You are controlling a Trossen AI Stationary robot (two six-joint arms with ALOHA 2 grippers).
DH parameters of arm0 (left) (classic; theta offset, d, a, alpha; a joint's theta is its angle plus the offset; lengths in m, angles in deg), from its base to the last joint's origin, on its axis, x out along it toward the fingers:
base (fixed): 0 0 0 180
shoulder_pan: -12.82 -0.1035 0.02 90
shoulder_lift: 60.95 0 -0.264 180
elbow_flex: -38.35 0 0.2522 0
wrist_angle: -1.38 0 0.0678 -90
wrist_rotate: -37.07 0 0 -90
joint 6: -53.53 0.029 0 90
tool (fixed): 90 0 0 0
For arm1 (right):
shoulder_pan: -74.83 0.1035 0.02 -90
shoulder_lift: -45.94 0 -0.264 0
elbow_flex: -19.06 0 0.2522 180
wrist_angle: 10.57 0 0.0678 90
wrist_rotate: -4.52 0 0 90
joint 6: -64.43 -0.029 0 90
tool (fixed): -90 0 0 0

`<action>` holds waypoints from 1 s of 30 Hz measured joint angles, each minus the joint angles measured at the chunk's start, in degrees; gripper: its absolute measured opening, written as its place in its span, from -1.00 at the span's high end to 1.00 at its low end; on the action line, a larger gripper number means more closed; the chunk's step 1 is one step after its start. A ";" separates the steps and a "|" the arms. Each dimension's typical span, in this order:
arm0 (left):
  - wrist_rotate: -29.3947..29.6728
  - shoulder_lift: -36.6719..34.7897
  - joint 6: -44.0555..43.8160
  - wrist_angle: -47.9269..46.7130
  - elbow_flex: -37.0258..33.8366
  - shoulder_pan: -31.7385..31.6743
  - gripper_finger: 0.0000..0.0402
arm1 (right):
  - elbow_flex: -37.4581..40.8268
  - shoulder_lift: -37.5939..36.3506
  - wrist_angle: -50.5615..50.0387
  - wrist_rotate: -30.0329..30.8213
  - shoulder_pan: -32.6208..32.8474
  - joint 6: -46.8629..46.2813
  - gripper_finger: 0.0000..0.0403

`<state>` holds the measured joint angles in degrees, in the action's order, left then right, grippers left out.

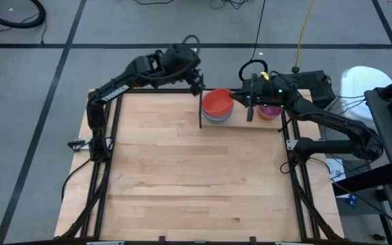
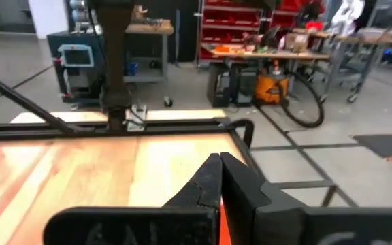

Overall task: Place and stack bowls onto a shelf
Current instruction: Stack the large orange bowl on top of the large blue bowl on the shelf

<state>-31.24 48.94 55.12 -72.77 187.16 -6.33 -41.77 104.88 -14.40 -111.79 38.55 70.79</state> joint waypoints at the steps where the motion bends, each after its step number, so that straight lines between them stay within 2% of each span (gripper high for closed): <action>1: 0.02 -0.44 -0.53 -0.25 0.00 -0.34 0.56 | -0.02 1.23 0.67 -0.04 0.39 -0.09 1.00; 12: -0.07 -2.60 -3.54 -0.83 -0.03 -3.32 0.56 | 0.03 12.56 3.53 -0.85 3.37 -1.17 1.00; 23: -0.13 -2.60 -5.17 -7.19 -0.07 -5.16 0.56 | 0.04 19.83 3.05 -0.84 3.73 -2.44 1.00; 26: -0.13 -2.60 -5.05 -8.58 -0.07 -5.21 0.56 | 0.05 20.01 2.99 -0.83 3.73 -2.43 1.00; 30: -0.13 -2.61 -4.09 -10.98 -0.07 -5.21 0.56 | 0.05 15.87 3.10 -0.81 3.73 -2.00 1.00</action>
<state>-31.37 46.33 51.03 -83.74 187.09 -11.54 -41.72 120.75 -11.30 -112.60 42.28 68.79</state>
